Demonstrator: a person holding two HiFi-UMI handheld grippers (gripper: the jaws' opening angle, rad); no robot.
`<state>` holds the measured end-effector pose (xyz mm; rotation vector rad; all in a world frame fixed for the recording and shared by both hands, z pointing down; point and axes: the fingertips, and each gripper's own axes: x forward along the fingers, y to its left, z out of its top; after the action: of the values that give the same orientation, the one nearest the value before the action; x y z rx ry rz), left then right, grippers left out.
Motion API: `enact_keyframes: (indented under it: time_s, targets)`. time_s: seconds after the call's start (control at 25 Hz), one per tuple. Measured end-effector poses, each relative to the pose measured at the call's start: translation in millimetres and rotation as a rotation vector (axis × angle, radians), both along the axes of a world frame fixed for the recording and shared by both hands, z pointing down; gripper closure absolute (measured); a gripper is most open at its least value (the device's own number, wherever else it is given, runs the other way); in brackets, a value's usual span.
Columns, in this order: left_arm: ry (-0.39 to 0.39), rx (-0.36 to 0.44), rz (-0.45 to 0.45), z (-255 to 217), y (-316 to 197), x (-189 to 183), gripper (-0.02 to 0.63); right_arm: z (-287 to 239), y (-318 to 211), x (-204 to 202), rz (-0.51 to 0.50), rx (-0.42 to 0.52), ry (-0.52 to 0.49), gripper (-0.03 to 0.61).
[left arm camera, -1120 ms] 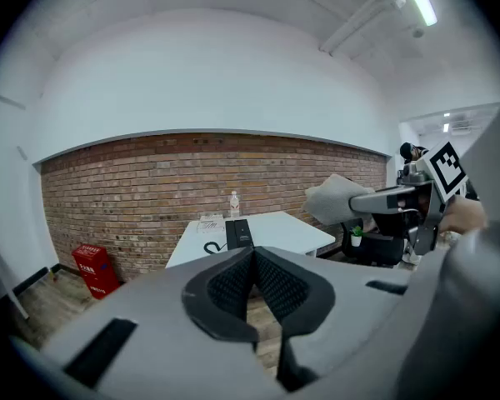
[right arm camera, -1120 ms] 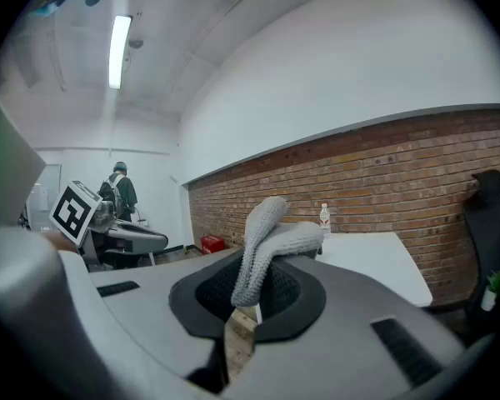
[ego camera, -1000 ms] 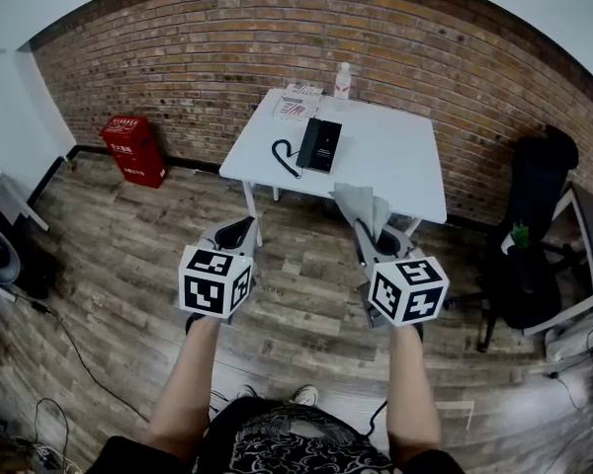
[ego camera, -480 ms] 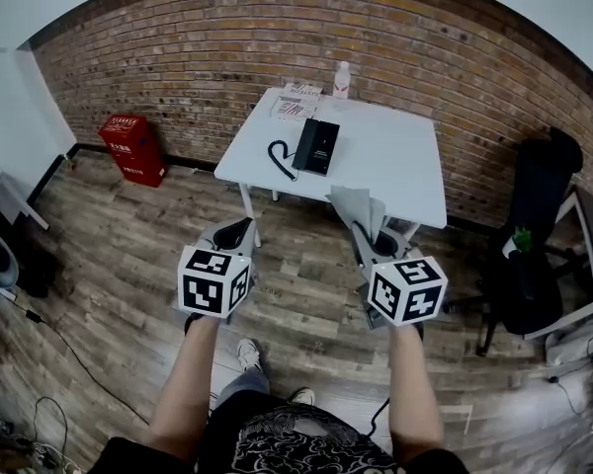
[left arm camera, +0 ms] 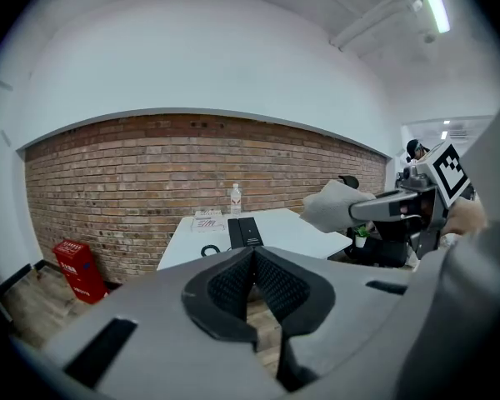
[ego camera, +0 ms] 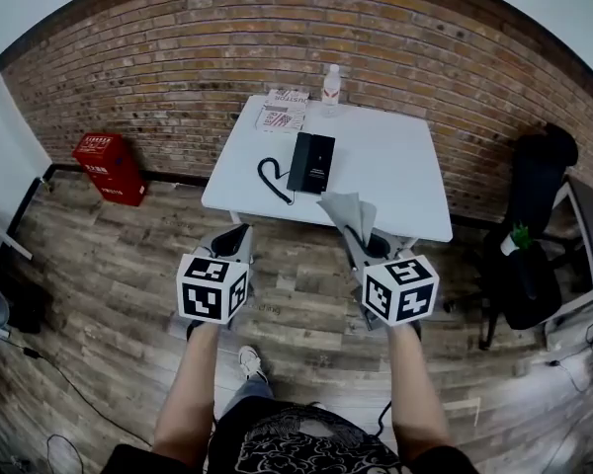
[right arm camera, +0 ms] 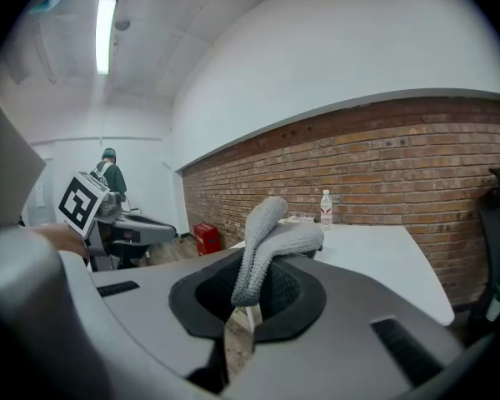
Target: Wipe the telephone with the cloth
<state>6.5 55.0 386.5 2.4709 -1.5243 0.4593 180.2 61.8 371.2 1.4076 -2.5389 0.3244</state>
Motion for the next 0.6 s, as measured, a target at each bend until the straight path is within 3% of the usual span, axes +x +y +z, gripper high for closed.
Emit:
enact_keyframes:
  time_s: [0.6]
  targets:
    - [0.044, -0.029, 0.158, 3, -141, -68, 0.607, -1, -119, -79, 0.133, -0.042, 0.056, 0.568]
